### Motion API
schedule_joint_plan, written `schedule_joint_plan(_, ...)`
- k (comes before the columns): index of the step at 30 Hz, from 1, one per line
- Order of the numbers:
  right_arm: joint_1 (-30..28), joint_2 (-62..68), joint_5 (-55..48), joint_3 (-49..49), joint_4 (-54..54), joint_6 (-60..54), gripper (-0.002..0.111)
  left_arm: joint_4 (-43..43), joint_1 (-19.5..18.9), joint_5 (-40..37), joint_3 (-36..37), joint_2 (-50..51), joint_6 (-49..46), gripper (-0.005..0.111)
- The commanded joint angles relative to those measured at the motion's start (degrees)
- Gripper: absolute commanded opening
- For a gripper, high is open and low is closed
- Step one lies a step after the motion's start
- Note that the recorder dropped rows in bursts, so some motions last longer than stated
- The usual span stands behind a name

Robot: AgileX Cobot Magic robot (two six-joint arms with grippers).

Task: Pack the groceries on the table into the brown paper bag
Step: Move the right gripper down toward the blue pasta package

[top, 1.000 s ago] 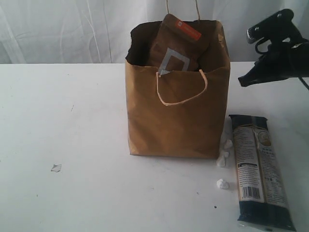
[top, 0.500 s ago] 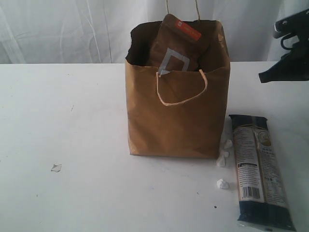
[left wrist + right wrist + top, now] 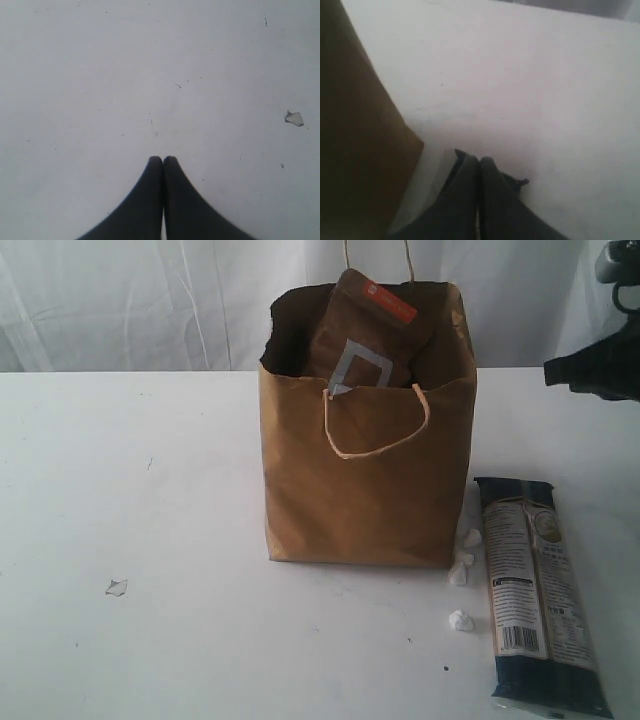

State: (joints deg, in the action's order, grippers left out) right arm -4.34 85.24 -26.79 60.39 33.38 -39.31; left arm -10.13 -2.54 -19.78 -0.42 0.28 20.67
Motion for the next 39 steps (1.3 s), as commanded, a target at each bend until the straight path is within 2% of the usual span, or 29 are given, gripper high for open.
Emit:
schedule_joint_plan(1,0.2,-0.4,-4.2,0.3,-10.9,12.6,0.0,0.0,-0.1,-2.2,0.4,-0.3,0.0,0.0)
schedule_joint_plan(3,1.0,-0.4,-4.3,0.3,-23.0,26.8,0.0,0.0,-0.1,-2.2,0.4,-0.3,0.0,0.0)
schedule_joint_plan(6,2.0,-0.4,-5.3,0.2,-32.6,36.2,0.0,0.0,-0.1,-2.2,0.4,-0.3,0.0,0.0)
schedule_joint_plan(9,3.7,-0.5,-4.9,-0.9,-32.7,36.4,0.0,0.0,-0.1,-2.2,0.4,-0.3,0.0,0.0)
schedule_joint_plan(12,5.6,-0.5,2.3,-4.9,-30.2,31.1,0.0,0.0,-0.1,-2.2,0.4,-0.3,0.0,0.0)
schedule_joint_plan(18,8.4,-1.2,28.3,-17.8,-30.0,29.4,0.0,0.0,-0.1,-2.2,0.4,-0.3,0.0,0.0)
schedule_joint_plan(19,9.2,-2.0,38.0,-22.3,-30.0,29.1,0.003,0.0,-0.1,-2.2,0.4,-0.3,0.0,0.0)
schedule_joint_plan(21,10.0,-3.4,46.1,-27.3,-30.1,29.1,0.012,0.0,-0.1,-2.2,0.4,-0.3,0.0,0.0)
schedule_joint_plan(32,10.0,-5.4,45.7,-30.6,-30.3,31.1,0.016,0.0,-0.1,-2.2,0.4,-0.3,0.0,0.0)
schedule_joint_plan(34,10.0,-4.8,44.2,-30.2,-30.3,32.1,0.031,0.0,-0.1,-2.2,0.4,-0.3,0.0,0.0)
schedule_joint_plan(37,10.0,-4.8,39.2,-27.9,-30.2,32.1,0.072,0.0,-0.1,-2.2,0.4,-0.3,0.0,0.0)
schedule_joint_plan(39,10.0,-4.8,33.4,-26.0,-30.2,32.2,0.079,0.0,-0.1,-2.2,0.4,-0.3,0.0,0.0)
